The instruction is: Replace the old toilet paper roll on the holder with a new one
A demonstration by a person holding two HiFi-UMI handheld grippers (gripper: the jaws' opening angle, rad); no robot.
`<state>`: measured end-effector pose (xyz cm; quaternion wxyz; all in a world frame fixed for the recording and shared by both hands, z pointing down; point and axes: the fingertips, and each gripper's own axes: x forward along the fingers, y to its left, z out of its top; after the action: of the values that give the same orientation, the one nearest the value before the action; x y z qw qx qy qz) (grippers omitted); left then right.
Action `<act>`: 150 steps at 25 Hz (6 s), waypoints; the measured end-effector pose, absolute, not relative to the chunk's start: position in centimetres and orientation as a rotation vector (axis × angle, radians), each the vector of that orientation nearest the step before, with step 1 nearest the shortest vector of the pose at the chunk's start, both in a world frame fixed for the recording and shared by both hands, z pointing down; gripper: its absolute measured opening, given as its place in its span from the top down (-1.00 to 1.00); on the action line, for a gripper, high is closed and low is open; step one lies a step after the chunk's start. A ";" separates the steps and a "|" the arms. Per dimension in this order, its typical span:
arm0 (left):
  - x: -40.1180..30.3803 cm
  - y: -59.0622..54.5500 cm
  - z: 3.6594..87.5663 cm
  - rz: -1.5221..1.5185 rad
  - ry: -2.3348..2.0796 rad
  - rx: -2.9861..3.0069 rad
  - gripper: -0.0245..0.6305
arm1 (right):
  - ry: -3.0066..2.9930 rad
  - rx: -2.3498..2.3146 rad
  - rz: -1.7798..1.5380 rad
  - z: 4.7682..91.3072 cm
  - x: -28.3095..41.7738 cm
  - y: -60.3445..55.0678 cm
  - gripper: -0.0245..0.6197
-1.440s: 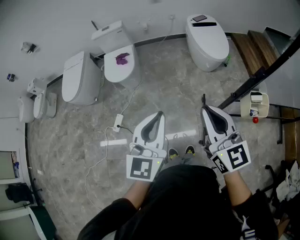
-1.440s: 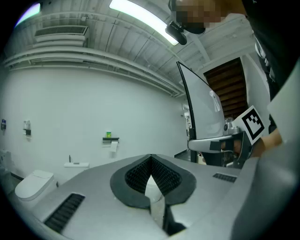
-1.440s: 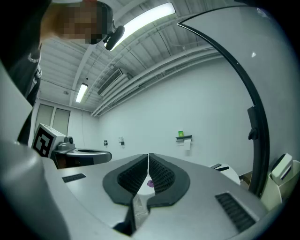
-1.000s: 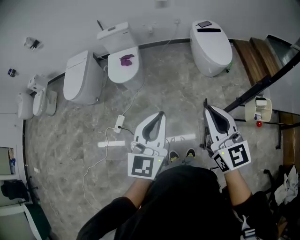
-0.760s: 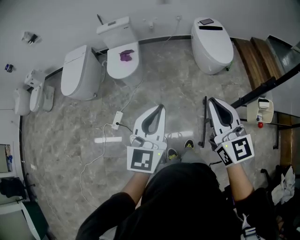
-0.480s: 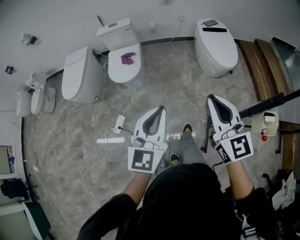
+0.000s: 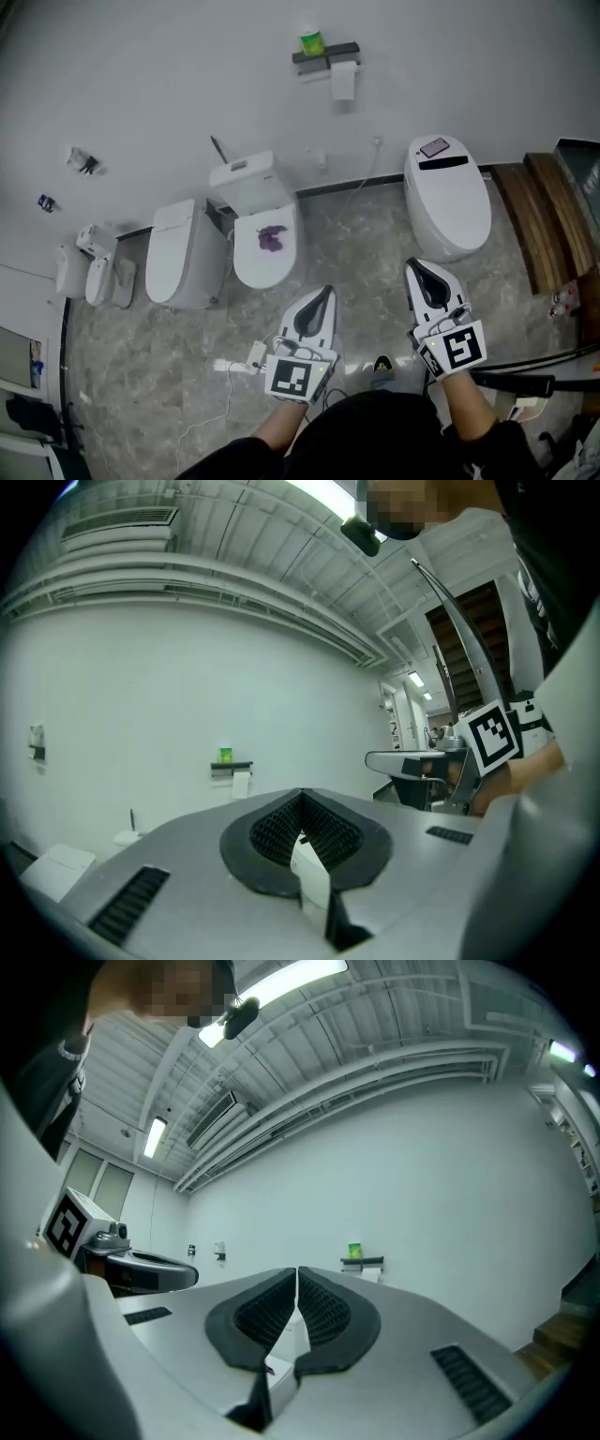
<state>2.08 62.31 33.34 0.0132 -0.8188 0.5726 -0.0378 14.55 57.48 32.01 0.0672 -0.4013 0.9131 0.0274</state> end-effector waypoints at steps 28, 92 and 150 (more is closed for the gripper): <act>-13.0 20.5 32.6 -0.047 1.644 -2.610 0.88 | 2.836 -1.292 0.220 31.9 -2.3 16.3 0.86; -15.0 -29.6 35.0 -0.170 1.764 -2.535 0.88 | 3.025 -1.426 2.335 45.7 -8.4 -38.9 0.23; -16.8 -27.3 34.6 -0.075 1.842 -2.505 0.88 | 2.823 -1.260 0.007 27.3 -5.5 -42.5 0.23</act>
<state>-16.81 -27.35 34.64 0.0155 -0.8054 0.5921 -0.0242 -5.52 -42.49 27.31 0.0249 -0.4076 0.9128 0.0023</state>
